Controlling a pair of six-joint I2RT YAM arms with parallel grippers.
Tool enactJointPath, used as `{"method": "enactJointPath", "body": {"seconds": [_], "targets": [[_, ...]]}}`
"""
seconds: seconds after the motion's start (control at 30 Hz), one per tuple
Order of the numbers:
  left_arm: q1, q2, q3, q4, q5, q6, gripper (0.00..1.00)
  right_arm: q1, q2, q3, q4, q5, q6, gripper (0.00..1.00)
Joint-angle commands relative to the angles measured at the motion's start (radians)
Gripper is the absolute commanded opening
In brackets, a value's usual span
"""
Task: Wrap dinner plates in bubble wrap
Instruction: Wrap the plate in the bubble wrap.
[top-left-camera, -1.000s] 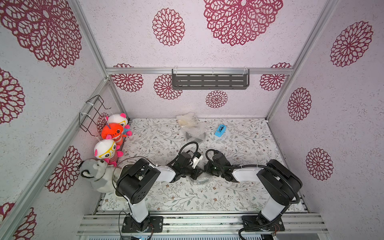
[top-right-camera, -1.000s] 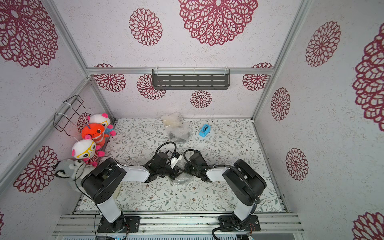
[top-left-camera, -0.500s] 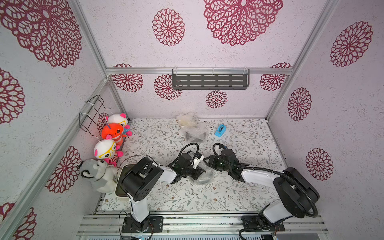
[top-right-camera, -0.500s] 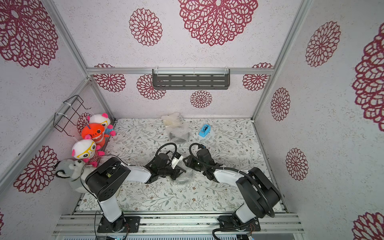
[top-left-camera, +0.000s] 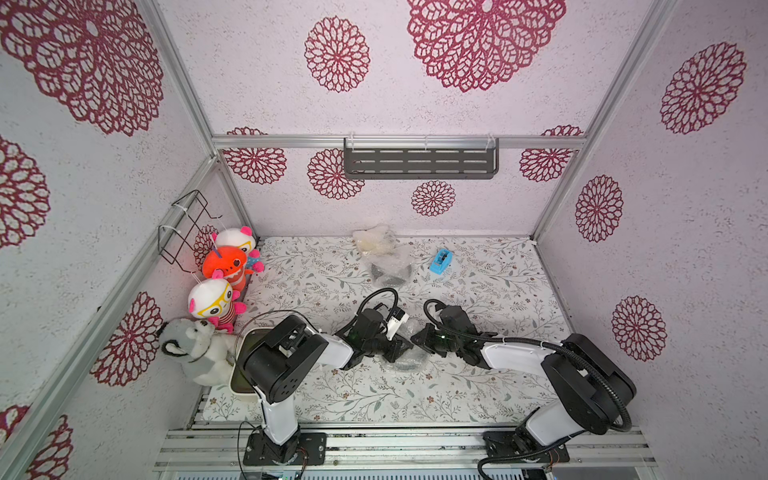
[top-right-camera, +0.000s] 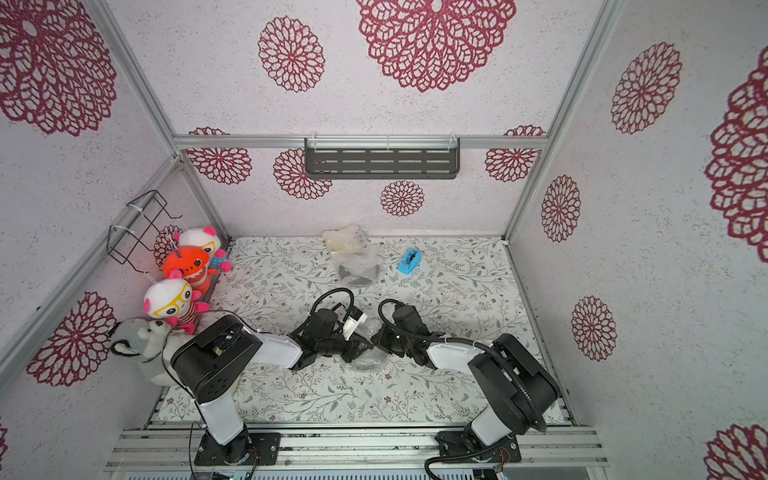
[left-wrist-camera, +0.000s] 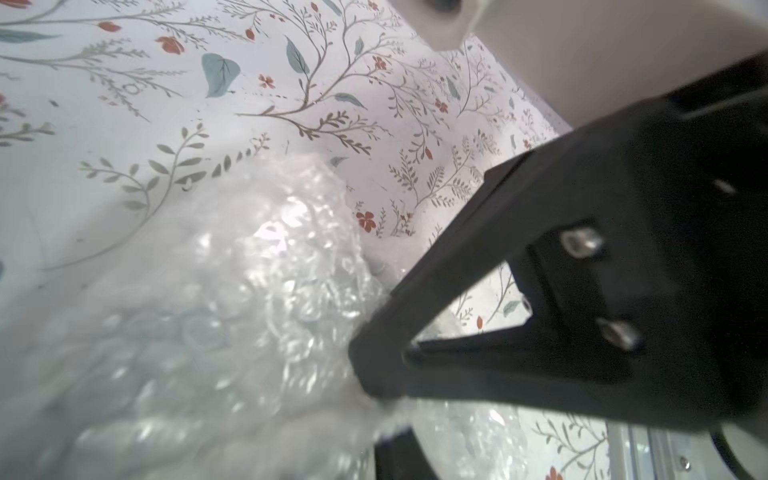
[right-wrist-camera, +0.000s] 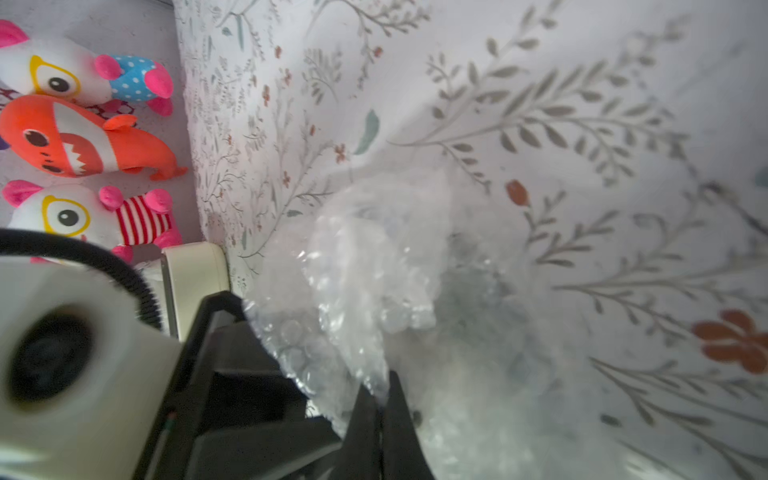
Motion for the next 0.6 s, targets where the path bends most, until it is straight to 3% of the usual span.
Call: {"method": "enactJointPath", "body": {"seconds": [0.0,0.13,0.23,0.4,0.57], "targets": [[-0.006,-0.166,-0.043,-0.099,-0.060,-0.021,0.28,-0.012,0.038,-0.041,-0.032,-0.034,0.052,0.00],[-0.006,-0.397,-0.056,-0.225,-0.085,-0.140,0.42,-0.012,0.024,-0.063,-0.015,0.024,0.080,0.00],[-0.007,-0.458,-0.032,-0.321,-0.228,-0.317,0.41,-0.012,0.002,-0.094,0.026,0.054,0.100,0.00],[-0.029,-0.313,0.219,-0.710,-0.344,-0.517,0.26,-0.009,-0.012,-0.112,0.080,0.068,0.109,0.00],[-0.111,-0.140,0.415,-0.807,-0.219,-0.567,0.24,-0.005,-0.010,-0.121,0.114,0.085,0.116,0.00]]}}
